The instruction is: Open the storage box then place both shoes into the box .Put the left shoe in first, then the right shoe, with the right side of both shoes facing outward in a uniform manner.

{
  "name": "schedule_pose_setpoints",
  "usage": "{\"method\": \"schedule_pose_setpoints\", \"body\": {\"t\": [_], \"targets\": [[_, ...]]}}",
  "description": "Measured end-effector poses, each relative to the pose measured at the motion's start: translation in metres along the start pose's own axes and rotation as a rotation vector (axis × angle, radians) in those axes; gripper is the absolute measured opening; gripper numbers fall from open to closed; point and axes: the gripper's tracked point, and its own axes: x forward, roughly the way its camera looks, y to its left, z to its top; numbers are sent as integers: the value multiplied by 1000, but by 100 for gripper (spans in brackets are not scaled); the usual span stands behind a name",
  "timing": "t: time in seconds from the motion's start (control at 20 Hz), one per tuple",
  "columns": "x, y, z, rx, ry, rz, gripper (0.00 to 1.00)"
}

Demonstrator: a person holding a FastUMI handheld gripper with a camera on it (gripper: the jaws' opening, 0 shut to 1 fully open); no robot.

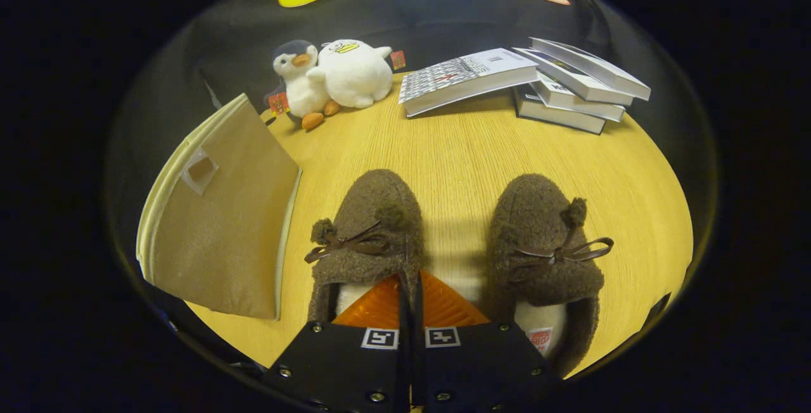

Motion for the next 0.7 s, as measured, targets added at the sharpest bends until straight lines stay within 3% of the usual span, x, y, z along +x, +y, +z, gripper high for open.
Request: {"method": "schedule_pose_setpoints", "body": {"t": [0.7], "targets": [[-72,50,73,91,-140,58,1]]}}
